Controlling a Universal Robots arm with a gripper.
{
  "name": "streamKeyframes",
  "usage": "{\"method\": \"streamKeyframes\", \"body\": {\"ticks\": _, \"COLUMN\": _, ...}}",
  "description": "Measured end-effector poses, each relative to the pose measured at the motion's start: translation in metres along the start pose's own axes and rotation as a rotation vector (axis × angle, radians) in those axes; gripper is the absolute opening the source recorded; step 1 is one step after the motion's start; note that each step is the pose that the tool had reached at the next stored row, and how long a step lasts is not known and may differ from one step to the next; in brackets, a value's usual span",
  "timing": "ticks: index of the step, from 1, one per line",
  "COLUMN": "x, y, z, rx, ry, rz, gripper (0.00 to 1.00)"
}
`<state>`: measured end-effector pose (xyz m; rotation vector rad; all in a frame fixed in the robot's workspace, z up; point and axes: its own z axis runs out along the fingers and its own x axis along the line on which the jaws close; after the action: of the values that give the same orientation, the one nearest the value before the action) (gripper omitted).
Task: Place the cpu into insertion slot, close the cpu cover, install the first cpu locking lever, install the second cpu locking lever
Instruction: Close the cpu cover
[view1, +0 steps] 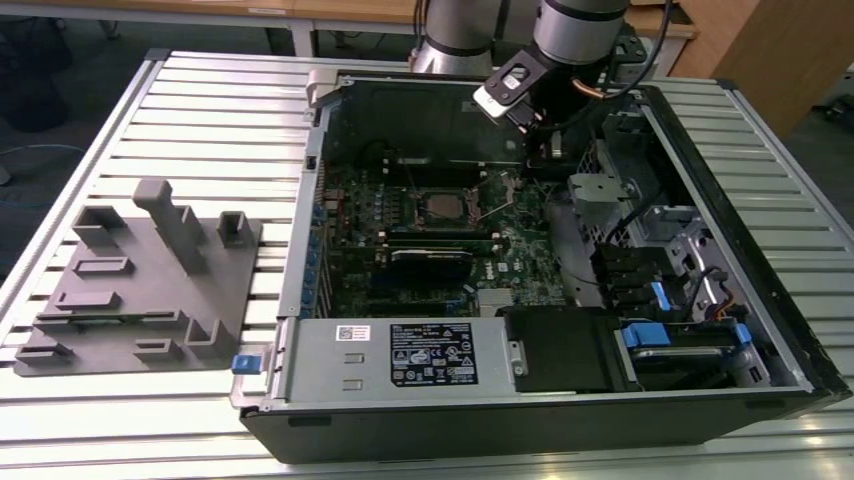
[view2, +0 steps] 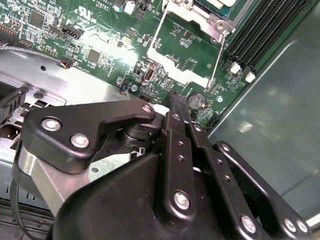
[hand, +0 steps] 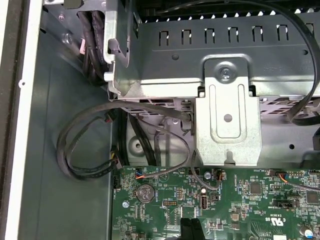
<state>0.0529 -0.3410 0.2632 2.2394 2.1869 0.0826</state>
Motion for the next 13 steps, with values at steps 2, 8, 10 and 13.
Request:
{"method": "streamKeyframes", "body": {"ticks": 2, "x": 0.0000, "y": 0.0000, "z": 0.0011, "rx": 0.0000, "ry": 0.0000, "rz": 0.000, "gripper": 0.11}}
{"method": "streamKeyframes", "body": {"ticks": 8, "x": -0.0002, "y": -0.0004, "z": 0.0089, "rx": 0.0000, "ry": 0.0000, "rz": 0.000, "gripper": 0.11}}
{"method": "streamKeyframes", "body": {"ticks": 10, "x": -0.0003, "y": -0.0002, "z": 0.0114, "rx": 0.0000, "ry": 0.0001, "rz": 0.000, "gripper": 0.11}}
{"method": "streamKeyframes", "body": {"ticks": 13, "x": -0.0003, "y": 0.0003, "z": 0.0138, "rx": 0.0008, "ry": 0.0000, "rz": 0.000, "gripper": 0.11}}
